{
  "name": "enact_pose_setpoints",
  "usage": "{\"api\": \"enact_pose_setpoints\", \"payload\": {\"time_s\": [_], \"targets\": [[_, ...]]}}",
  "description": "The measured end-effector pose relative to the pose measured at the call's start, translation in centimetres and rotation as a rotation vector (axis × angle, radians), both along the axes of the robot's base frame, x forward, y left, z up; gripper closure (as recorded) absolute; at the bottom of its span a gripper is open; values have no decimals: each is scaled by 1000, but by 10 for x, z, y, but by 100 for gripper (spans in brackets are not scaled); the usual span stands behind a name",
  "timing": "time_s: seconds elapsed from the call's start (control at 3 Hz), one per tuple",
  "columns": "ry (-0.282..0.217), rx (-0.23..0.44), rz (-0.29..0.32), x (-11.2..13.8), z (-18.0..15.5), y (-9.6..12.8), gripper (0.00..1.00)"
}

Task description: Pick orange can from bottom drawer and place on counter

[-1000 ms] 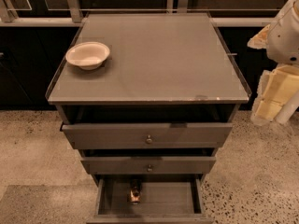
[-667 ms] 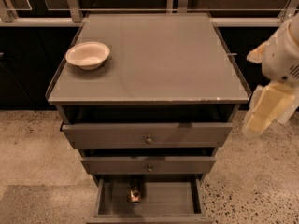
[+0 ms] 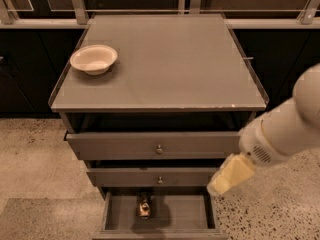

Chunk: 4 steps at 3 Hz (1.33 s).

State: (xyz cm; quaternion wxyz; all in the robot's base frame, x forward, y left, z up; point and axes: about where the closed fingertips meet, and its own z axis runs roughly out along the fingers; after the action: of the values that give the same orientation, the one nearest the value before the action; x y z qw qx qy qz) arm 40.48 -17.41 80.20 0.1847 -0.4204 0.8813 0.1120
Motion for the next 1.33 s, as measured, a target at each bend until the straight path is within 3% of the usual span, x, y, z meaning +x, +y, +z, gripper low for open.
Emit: {"api": "enact_pose_setpoints", "payload": {"time_s": [0.33, 0.67, 1.0, 1.33], "targets": [[19, 7, -25, -5, -38, 4, 0], [10, 14, -50, -9, -39, 4, 0], [37, 41, -84, -15, -62, 8, 0], [136, 88, -99, -32, -164, 30, 0]]}}
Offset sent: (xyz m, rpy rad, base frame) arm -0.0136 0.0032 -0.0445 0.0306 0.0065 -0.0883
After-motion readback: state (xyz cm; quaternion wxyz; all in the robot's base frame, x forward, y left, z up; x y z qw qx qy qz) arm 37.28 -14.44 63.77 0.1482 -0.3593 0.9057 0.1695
